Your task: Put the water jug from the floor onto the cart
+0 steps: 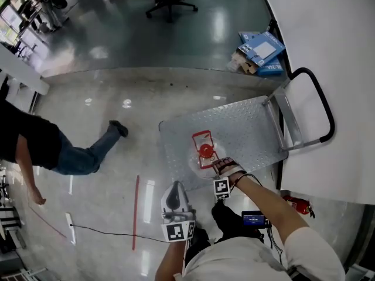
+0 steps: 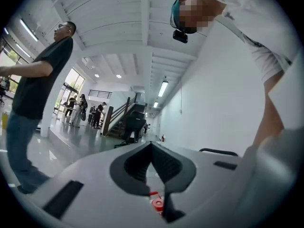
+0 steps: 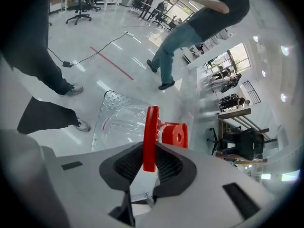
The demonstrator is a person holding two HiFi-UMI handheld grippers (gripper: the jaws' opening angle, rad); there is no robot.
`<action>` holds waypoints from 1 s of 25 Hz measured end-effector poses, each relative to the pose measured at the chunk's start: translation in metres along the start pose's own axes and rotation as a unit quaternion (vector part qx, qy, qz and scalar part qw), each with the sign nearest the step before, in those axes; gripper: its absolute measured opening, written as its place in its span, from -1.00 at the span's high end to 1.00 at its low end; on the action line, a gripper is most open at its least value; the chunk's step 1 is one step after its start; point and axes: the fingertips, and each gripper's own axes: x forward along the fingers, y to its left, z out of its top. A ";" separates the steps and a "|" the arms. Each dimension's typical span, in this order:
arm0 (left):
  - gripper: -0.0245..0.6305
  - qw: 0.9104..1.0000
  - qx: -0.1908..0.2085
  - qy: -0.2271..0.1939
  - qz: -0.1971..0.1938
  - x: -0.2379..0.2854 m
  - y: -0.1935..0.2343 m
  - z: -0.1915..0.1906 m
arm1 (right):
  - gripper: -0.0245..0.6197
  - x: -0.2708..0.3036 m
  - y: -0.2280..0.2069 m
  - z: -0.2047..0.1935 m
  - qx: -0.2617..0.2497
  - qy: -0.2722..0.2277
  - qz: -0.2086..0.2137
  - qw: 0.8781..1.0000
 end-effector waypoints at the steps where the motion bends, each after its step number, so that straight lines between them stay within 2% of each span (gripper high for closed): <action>1: 0.92 1.000 0.000 -0.001 -0.003 0.001 -0.001 0.000 | 0.69 -0.003 0.005 -0.002 -0.001 0.001 0.002 1.000; 15: 0.92 1.000 -0.008 0.011 -0.024 -0.016 -0.008 -0.007 | 0.69 -0.026 0.091 -0.010 -0.005 0.024 0.015 1.000; 25: 0.92 0.999 -0.007 0.010 -0.030 -0.023 -0.009 -0.004 | 0.61 -0.026 0.103 -0.013 0.010 0.043 0.016 0.999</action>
